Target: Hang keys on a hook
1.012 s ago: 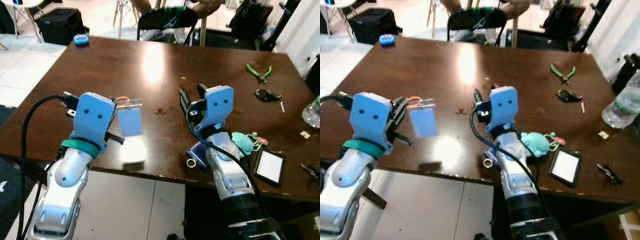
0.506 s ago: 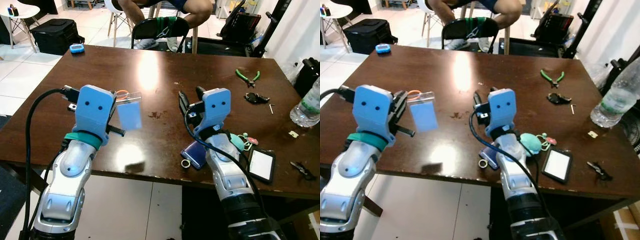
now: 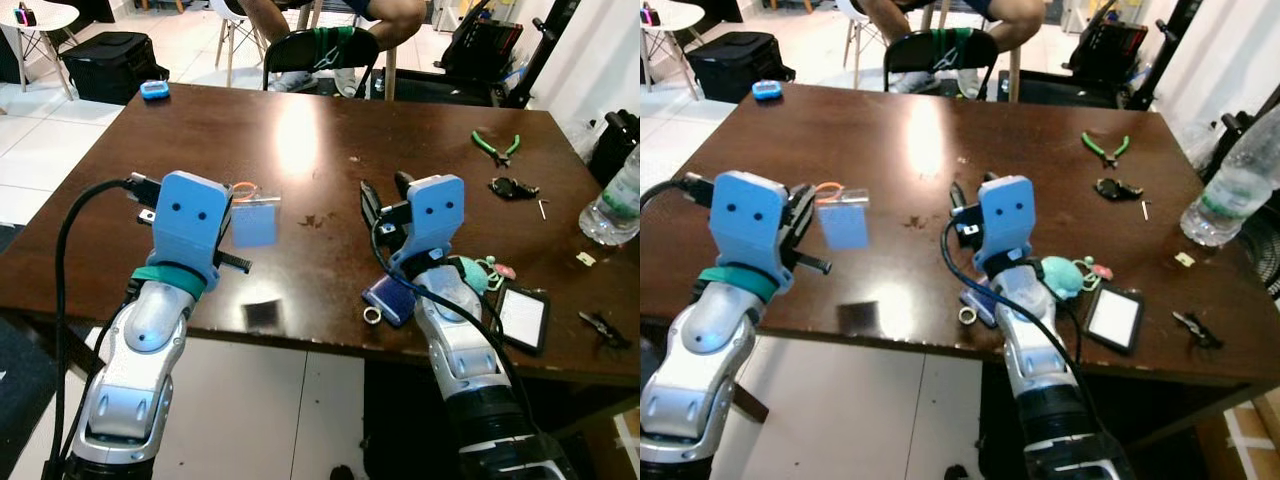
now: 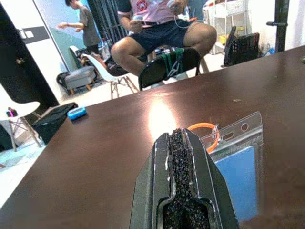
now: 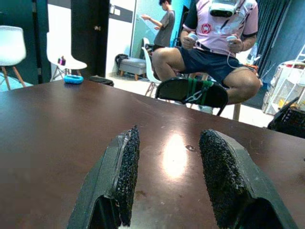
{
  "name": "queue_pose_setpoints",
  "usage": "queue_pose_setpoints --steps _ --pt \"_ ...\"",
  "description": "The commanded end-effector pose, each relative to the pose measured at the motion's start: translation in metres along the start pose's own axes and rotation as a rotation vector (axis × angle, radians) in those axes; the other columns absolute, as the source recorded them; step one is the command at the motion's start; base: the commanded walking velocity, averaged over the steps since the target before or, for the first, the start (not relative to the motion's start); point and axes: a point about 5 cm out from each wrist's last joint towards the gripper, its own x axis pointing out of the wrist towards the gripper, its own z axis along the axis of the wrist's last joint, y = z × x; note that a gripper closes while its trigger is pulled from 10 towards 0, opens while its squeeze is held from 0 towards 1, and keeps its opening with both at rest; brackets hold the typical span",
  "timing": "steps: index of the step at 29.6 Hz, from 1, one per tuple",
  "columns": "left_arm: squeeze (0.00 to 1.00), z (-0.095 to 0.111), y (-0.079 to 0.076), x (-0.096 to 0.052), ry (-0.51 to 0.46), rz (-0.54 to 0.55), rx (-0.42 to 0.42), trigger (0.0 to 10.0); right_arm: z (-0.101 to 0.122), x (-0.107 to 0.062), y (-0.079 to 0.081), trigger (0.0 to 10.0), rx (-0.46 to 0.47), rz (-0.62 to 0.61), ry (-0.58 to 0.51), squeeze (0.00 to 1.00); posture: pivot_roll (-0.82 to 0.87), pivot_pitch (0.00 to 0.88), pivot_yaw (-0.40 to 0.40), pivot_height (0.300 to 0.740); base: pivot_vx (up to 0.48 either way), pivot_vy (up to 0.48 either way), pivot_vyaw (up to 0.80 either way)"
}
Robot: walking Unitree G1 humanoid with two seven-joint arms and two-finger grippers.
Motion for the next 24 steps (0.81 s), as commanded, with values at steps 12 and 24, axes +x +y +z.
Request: queue_pose_setpoints --steps 12,24 --pt "0.0 -0.0017 -0.0017 -0.0003 -0.001 -0.001 0.002 10.0 -0.0003 0.0 -0.0013 10.0 -0.002 0.006 -0.006 0.0 -0.05 0.048 0.051 0.74 -0.359 0.0 0.0" --pt "0.0 -0.0022 -0.0014 0.0004 0.0 0.002 0.004 10.0 -0.0009 0.0011 0.0016 10.0 -0.024 0.026 -0.003 0.0 -0.05 0.048 0.048 0.74 -0.375 0.0 0.0"
